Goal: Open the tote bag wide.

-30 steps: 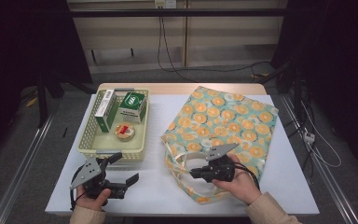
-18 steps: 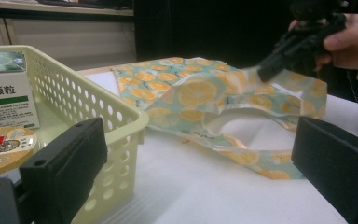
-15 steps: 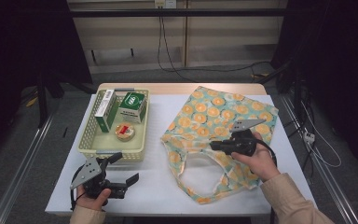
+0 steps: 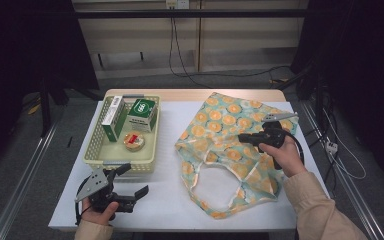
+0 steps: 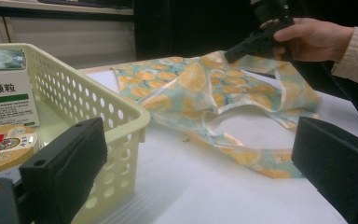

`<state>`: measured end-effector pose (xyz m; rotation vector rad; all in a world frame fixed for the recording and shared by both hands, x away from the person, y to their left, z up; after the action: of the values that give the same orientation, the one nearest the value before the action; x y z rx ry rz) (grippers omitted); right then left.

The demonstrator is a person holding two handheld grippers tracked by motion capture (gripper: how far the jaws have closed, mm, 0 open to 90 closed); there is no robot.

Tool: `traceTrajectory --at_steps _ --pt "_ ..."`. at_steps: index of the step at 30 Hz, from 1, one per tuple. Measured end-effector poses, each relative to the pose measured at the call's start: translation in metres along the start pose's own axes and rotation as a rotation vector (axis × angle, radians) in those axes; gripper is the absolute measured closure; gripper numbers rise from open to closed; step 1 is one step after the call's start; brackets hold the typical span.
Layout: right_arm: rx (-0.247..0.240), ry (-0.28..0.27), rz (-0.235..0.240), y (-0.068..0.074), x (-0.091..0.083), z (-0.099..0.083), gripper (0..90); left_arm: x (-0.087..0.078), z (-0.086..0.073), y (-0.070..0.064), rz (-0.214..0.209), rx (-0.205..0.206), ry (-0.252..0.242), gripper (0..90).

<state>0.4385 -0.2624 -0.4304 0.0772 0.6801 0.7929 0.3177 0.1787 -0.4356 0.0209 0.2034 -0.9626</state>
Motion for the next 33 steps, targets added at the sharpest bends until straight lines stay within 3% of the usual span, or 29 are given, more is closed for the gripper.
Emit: traceTrajectory --at_steps 6,10,16,18,22,26,28,33 --pt "0.043 -0.014 -0.015 -0.027 0.007 0.009 88.6 0.0 0.0 0.0 -0.007 -0.005 0.0 3.0" --pt "0.036 -0.017 -0.056 -0.043 0.01 0.015 88.6 0.0 0.0 0.001 -0.009 -0.008 -0.004 3.0" --pt "0.07 -0.035 -0.116 -0.06 0.01 0.012 84.4 0.001 -0.002 0.001 -0.011 -0.024 0.001 3.0" --pt "0.068 -0.036 -0.135 -0.059 0.01 0.012 80.6 0.0 -0.001 0.001 -0.011 -0.024 -0.002 3.0" --pt "0.048 -0.046 -0.124 -0.049 0.008 0.016 72.8 0.0 -0.001 0.001 -0.012 -0.026 -0.004 3.0" --pt "0.006 -0.028 -0.139 -0.034 0.004 0.018 54.8 0.001 -0.002 0.001 -0.012 -0.023 0.001 3.0" --pt "-0.015 -0.024 -0.159 -0.028 0.0 0.018 52.0 0.001 -0.001 0.0 -0.011 -0.026 -0.003 3.0" --pt "-0.06 -0.015 -0.087 -0.004 -0.004 0.009 51.0 0.0 -0.001 0.0 -0.009 -0.022 -0.003 3.0"
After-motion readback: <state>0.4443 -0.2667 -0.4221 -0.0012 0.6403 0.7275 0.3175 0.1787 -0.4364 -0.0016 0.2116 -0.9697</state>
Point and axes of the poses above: each handheld gripper's, and its own axes: x roughly forward along the jaws, z roughly out of its top, y roughly to its left, the point moved 4 cm from there along x, roughly forward along the jaws, and after that the axes turned 3 degrees about x, right-handed, at the moved point
